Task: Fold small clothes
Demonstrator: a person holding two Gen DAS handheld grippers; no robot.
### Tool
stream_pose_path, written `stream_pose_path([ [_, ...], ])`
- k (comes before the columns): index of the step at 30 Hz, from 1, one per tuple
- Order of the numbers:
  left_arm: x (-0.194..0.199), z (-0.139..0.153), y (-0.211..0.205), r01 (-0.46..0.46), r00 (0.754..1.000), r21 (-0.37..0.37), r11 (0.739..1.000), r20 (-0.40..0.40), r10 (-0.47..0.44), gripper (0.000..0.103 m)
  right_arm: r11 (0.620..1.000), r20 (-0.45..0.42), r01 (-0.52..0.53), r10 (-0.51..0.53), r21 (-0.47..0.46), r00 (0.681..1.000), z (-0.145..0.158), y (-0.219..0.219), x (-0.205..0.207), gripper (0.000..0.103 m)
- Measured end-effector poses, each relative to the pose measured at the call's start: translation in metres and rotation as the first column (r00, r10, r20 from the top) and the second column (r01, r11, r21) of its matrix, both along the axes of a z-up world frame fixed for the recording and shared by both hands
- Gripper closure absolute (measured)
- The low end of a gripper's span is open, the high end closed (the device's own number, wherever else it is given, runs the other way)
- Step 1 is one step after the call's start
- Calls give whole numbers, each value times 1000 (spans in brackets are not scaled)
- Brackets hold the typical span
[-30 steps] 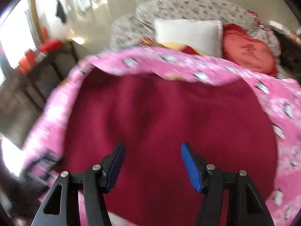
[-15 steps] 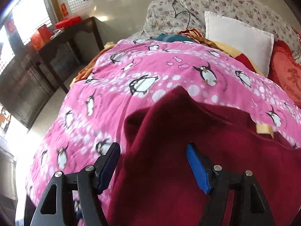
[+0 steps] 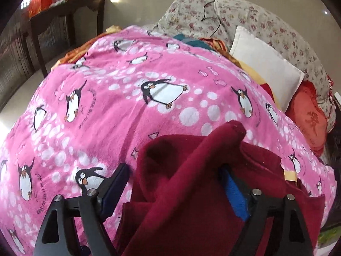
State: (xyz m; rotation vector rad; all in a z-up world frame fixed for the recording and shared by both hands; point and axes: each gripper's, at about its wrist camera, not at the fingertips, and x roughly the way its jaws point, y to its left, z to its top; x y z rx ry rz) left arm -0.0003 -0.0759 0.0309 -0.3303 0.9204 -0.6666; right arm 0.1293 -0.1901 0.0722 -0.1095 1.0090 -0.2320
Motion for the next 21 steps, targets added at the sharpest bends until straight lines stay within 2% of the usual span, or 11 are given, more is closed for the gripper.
stream_pose_path([
  [1, 0, 0, 1, 3, 1000, -7, 1000, 0, -3, 20, 1000, 15, -9, 9, 9, 1000, 2, -3, -4, 30],
  [5, 2, 0, 1, 37, 999, -53, 998, -10, -38, 21, 997, 54, -44, 40, 71, 998, 16, -15, -20, 57],
  [7, 3, -3, -3, 96, 994, -99, 990, -37, -100, 44, 990, 80, -54, 44, 131, 996, 26, -23, -28, 70],
  [8, 5, -4, -4, 120, 990, -115, 986, -56, -127, 57, 978, 107, -66, 46, 196, 993, 34, -31, -36, 76],
  [9, 4, -5, -6, 138, 987, -117, 983, -61, -146, 60, 972, 121, -70, 44, 226, 992, 38, -34, -39, 78],
  [10, -1, 0, -7, 146, 988, -97, 985, -28, -149, 63, 960, 150, -78, 38, 268, 988, 47, -41, -50, 79],
  [11, -7, 5, -8, 161, 987, -85, 983, 4, -161, 71, 956, 167, -83, 36, 282, 985, 51, -45, -56, 81],
  [14, -25, 24, -12, 184, 981, -65, 981, 78, -179, 77, 946, 224, -93, 22, 310, 974, 71, -59, -82, 85],
  [18, -56, 56, -27, 251, 957, -47, 967, 164, -240, 79, 938, 284, -92, -8, 335, 959, 95, -84, -120, 86],
  [21, -81, 78, -49, 317, 926, -13, 948, 220, -307, 81, 935, 327, -81, -40, 345, 944, 110, -109, -150, 87],
])
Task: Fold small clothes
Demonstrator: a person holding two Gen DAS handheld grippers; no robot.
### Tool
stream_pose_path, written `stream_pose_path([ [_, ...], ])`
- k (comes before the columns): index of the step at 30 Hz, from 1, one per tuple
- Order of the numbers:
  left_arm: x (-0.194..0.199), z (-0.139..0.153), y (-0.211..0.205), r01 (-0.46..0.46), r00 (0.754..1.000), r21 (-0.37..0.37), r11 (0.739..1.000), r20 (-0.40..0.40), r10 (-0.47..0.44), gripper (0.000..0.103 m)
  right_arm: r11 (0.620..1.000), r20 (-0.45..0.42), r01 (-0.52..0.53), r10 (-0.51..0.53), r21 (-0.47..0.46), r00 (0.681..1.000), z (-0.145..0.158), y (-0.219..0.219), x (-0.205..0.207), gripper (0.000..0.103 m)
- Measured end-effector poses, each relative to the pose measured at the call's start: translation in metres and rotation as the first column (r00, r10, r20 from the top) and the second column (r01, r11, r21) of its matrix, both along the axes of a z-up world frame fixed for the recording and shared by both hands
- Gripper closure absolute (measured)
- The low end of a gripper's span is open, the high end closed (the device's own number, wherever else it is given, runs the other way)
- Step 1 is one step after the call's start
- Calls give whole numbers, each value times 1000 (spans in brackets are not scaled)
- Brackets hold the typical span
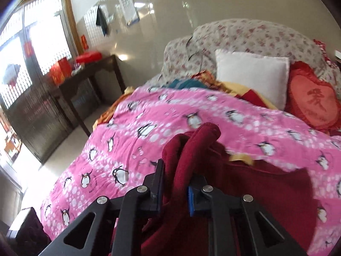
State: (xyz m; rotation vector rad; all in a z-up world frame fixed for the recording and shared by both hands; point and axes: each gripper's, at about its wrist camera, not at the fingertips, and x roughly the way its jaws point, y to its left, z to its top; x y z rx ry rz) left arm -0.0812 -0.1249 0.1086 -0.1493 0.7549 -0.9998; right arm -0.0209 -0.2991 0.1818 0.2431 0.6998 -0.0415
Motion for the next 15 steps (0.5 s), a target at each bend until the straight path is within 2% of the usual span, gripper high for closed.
stream_pose_path([
  [4, -28, 13, -37, 85, 994, 45, 995, 62, -88, 81, 999, 22, 48, -48, 14, 999, 8, -35, -29, 87],
  [7, -46, 14, -72, 141, 987, 79, 987, 66, -146, 81, 995, 25, 89, -90, 34, 996, 4, -64, -49, 88],
  [9, -50, 9, -89, 167, 983, 93, 982, 57, -173, 81, 991, 22, 119, -121, 54, 992, -3, -85, -60, 88],
  [11, -55, 3, -111, 199, 978, 118, 973, 47, -205, 89, 985, 18, 151, -152, 79, 988, -14, -106, -69, 88],
  [15, -59, -12, -145, 216, 973, 177, 960, 41, -226, 89, 973, -19, 197, -196, 124, 980, -42, -141, -72, 88],
])
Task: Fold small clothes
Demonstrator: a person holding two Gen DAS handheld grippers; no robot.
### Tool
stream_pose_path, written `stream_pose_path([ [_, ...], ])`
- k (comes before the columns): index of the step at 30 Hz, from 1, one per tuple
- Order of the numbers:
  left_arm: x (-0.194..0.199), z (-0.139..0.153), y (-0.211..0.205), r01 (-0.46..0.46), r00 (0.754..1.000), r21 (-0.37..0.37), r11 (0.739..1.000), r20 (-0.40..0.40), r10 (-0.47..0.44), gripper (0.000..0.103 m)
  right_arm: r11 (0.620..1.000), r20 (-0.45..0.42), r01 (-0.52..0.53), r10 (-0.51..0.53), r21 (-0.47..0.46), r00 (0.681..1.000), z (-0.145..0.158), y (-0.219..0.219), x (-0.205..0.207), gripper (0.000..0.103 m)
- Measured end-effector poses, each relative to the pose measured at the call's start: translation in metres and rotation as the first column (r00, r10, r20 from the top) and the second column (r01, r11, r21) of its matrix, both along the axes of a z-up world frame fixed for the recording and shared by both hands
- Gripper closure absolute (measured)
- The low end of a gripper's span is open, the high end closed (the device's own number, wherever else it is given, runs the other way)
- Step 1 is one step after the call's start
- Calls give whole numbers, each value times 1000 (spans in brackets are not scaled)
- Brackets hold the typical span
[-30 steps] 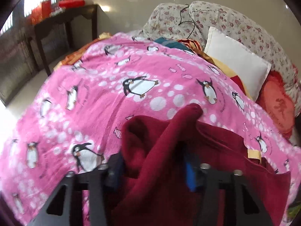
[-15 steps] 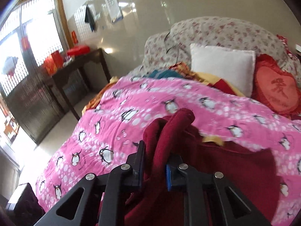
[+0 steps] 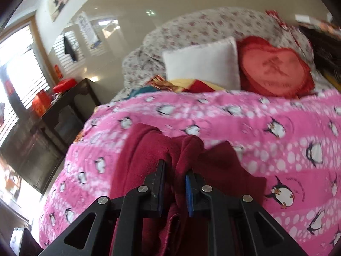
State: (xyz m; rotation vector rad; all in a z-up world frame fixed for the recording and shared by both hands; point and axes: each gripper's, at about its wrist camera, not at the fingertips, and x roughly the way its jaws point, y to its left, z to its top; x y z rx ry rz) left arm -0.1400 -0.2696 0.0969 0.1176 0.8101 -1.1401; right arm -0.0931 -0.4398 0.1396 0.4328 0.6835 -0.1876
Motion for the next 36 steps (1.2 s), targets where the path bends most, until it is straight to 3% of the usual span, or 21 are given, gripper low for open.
stream_pose_path([
  [4, 5, -17, -14, -9, 999, 38, 999, -33, 10, 89, 998, -50, 22, -19, 59, 999, -34, -20, 6, 88],
  [7, 5, -16, -13, -10, 999, 45, 999, -32, 11, 89, 991, -28, 32, -28, 131, 999, -42, -31, 3, 87],
  [13, -3, -5, 5, 36, 998, 66, 997, -52, -33, 87, 984, 34, 42, -49, 175, 998, -17, -25, -27, 63],
  [14, -6, -2, 12, 44, 999, 77, 996, -34, -42, 81, 982, 61, 22, -33, 186, 998, -10, -20, -40, 55],
  [17, -6, 11, 32, 59, 997, 116, 992, 43, -64, 62, 977, 103, -26, 5, 211, 995, -2, -5, -74, 53],
  [21, 15, 27, 42, 3, 992, 138, 990, 123, -20, 44, 970, 77, -86, 70, 226, 995, -17, 21, -105, 52],
  [23, 33, 36, 42, -17, 994, 106, 994, 106, 5, 34, 964, 52, -107, 97, 243, 994, -31, 32, -112, 52],
  [24, 46, 41, 38, -24, 997, 85, 996, 78, 18, 28, 959, 51, -122, 113, 256, 992, -37, 36, -114, 52],
  [26, 65, 48, 31, -39, 999, 67, 997, 33, 37, 25, 948, 47, -165, 158, 273, 986, -47, 48, -113, 49],
  [28, 79, 53, 10, -36, 999, 93, 995, 17, 34, 25, 946, 40, -189, 185, 263, 982, -53, 58, -108, 42],
  [31, 92, 58, -30, -28, 999, 180, 983, 41, 21, 25, 941, 32, -199, 198, 275, 980, -62, 64, -99, 40],
  [36, 112, 51, -76, -3, 1000, 233, 972, 0, 3, 25, 943, 39, -182, 178, 279, 983, -73, 66, -89, 38],
])
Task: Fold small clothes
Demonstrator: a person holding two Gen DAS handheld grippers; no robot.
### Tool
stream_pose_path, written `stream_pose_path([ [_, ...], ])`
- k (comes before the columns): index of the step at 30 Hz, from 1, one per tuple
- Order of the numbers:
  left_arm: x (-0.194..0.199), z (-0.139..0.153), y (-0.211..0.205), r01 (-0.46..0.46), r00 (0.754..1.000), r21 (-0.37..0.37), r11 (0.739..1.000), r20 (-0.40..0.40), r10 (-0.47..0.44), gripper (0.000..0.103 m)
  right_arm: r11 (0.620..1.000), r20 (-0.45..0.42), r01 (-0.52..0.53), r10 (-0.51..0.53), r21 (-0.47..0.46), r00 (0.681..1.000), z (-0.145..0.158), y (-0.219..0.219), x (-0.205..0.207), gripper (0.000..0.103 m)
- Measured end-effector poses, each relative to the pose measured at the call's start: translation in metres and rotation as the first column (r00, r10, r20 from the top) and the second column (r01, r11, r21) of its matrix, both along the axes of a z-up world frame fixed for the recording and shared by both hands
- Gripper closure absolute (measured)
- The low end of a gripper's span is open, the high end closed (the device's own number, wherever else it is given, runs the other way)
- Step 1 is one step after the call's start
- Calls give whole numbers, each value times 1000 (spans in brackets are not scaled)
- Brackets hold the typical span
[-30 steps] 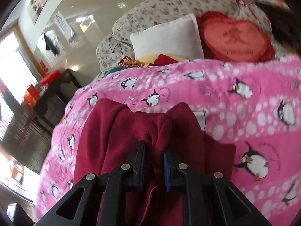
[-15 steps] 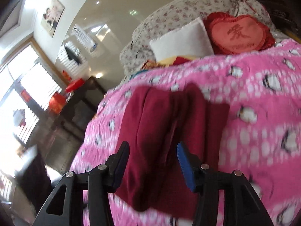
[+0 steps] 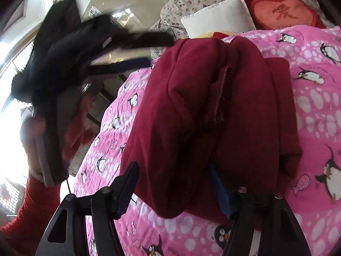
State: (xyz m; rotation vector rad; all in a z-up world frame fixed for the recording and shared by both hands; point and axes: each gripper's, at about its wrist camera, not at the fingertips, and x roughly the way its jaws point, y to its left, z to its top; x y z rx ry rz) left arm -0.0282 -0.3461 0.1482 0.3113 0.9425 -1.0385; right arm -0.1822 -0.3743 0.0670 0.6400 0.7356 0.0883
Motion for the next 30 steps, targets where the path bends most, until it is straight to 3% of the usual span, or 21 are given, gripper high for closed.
stream_pose_path([
  [5, 12, -11, -44, -19, 998, 88, 996, 54, 15, 25, 1000, 30, -5, 5, 7, 1000, -6, 1, 3, 34],
  [11, 7, -26, -78, 28, 992, 189, 981, 114, -51, 25, 999, 61, 2, -4, 32, 998, -16, -6, 9, 34],
  [17, -9, -49, -100, 52, 975, 293, 955, 193, -112, 15, 1000, 76, 3, -3, 0, 997, -20, 1, 16, 34],
  [19, -15, -58, -102, 46, 963, 315, 948, 237, -126, 14, 1000, 79, -1, 2, -13, 997, -20, 4, 17, 40],
  [20, -15, -59, -100, 45, 962, 307, 951, 244, -124, 15, 1000, 77, -1, 3, -29, 997, -20, 5, 17, 53],
  [21, -13, -59, -97, 43, 965, 290, 956, 236, -115, 19, 999, 75, -5, 8, -36, 997, -20, 6, 16, 67],
  [23, -7, -57, -92, 30, 972, 277, 960, 217, -93, 35, 1000, 84, -9, 10, -15, 996, -19, 6, 16, 78],
  [25, -4, -52, -88, 35, 976, 258, 966, 200, -89, 46, 999, 95, 3, 1, -49, 996, -12, 10, 14, 83],
  [27, -1, -41, -80, 40, 980, 219, 975, 180, -80, 64, 992, 137, 20, -2, -127, 991, 8, 18, 7, 88],
  [30, 3, -19, -70, 32, 990, 136, 990, 130, -50, 71, 983, 181, 36, -3, -179, 984, 33, 19, 0, 89],
])
